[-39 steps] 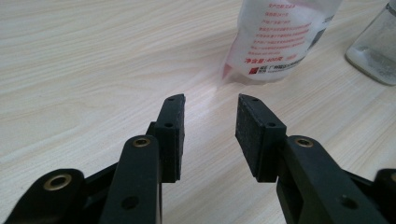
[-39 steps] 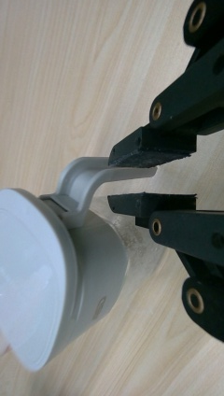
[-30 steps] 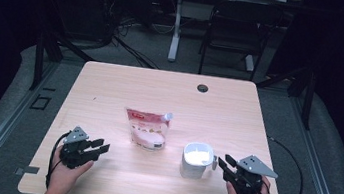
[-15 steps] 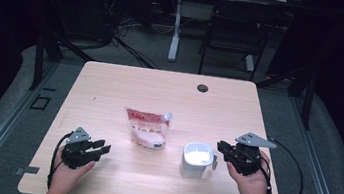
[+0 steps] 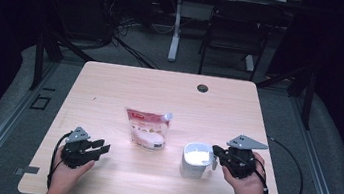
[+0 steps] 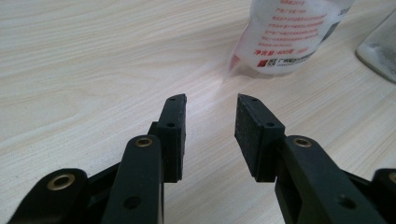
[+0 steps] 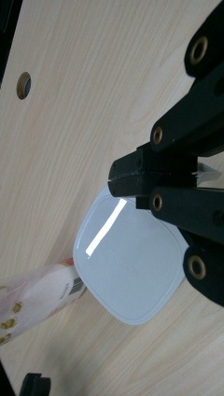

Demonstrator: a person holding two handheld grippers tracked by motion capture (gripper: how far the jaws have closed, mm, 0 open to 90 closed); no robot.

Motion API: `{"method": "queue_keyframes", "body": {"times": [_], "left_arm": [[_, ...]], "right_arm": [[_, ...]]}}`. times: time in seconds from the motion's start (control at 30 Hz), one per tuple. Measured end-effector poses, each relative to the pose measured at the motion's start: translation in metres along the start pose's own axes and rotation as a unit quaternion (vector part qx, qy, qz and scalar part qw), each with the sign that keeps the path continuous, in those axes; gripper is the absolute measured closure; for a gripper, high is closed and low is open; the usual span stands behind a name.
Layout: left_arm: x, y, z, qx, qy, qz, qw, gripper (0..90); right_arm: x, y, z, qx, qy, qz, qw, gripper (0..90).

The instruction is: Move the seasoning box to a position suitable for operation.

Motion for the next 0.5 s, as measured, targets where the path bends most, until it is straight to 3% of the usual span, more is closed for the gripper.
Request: {"method": "queue_keyframes", "body": {"times": [0.13, 0.33, 0.5], "left_arm": [[0.0006, -0.0021, -0.0003, 0.001, -0.005, 0.002, 1.0000, 63.6], [0.0009, -0.0016, -0.0002, 0.002, 0.000, 0.002, 1.0000, 63.6], [0.0014, -0.0017, -0.0002, -0.002, 0.000, 0.003, 1.0000, 63.6]], "right_arm": [[-0.0006, -0.0029, 0.0007, 0.013, -0.005, -0.002, 0.9999, 90.0], [-0.0004, -0.0038, -0.0009, -0.002, 0.002, 0.009, 1.0000, 90.0], [-0.0007, -0.0062, -0.0022, 0.003, 0.001, 0.009, 0.9999, 90.0]]}}
Point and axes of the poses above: each handheld gripper's, and its own axes: x roughly backward along the jaws, z roughly out of its top, y roughly to its right, the point moved 6 cm from there along -x, roughly forward along the jaws, and after that the axes turned 11 degrees about x, right-handed, at the moved point
